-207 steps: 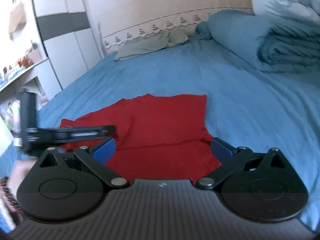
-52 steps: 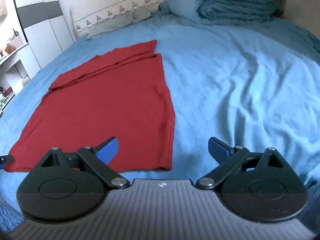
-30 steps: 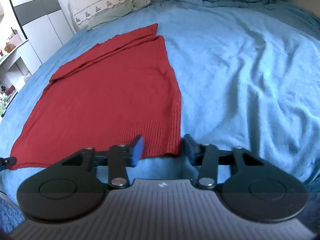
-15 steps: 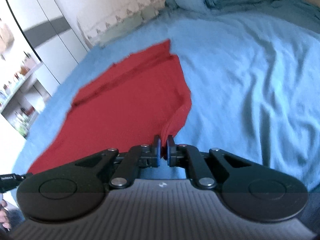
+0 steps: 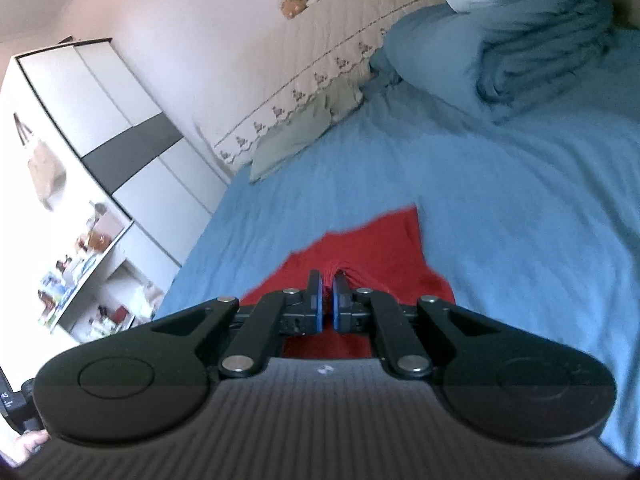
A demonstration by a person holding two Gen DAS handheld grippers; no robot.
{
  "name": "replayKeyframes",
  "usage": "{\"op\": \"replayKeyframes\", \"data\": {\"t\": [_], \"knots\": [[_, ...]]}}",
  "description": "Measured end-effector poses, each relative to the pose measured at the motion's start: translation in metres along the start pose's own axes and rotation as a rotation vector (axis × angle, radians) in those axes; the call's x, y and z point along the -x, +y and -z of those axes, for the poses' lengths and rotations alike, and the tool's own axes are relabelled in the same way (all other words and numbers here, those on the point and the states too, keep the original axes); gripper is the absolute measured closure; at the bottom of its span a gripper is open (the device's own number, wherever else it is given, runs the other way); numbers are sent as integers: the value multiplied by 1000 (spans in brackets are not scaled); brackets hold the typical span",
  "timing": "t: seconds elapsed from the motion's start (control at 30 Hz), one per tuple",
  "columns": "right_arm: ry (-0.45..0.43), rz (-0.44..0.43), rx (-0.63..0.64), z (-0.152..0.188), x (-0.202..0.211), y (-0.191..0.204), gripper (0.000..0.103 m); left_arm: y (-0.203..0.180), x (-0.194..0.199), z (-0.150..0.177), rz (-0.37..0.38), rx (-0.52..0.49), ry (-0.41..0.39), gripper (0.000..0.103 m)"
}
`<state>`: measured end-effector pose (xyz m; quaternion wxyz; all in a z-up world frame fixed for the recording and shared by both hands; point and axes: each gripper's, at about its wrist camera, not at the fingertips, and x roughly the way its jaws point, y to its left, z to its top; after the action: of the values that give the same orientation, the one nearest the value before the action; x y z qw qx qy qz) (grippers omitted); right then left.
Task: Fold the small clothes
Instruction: 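Grasp the sweater hem with both tools and lift it, then fold the hem over toward the collar with both tools and release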
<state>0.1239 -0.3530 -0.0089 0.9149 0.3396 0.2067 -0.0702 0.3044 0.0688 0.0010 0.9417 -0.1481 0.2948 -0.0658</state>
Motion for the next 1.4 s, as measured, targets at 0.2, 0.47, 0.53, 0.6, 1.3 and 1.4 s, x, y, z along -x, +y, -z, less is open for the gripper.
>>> {"op": "replayKeyframes", "data": {"t": [0.2, 0.47, 0.53, 0.6, 1.3, 1.4], "knots": [[0, 40, 0, -70, -97, 11, 83, -22, -98, -47, -34, 15, -4, 99], [43, 140, -5, -87, -249, -27, 83, -19, -237, -43, -113, 18, 78, 99], [64, 165, -7, -79, -278, -41, 83, -14, -260, -36, -130, 23, 105, 99], [79, 187, -10, -74, -305, -54, 83, -10, -281, -29, -146, 12, 124, 99], [1, 154, 263, -8, -254, -33, 0, -18, -177, 53, -79, -366, 90, 5], [20, 145, 339, 18, -235, -23, 0, -8, -172, 83, -71, -319, 186, 5]]}}
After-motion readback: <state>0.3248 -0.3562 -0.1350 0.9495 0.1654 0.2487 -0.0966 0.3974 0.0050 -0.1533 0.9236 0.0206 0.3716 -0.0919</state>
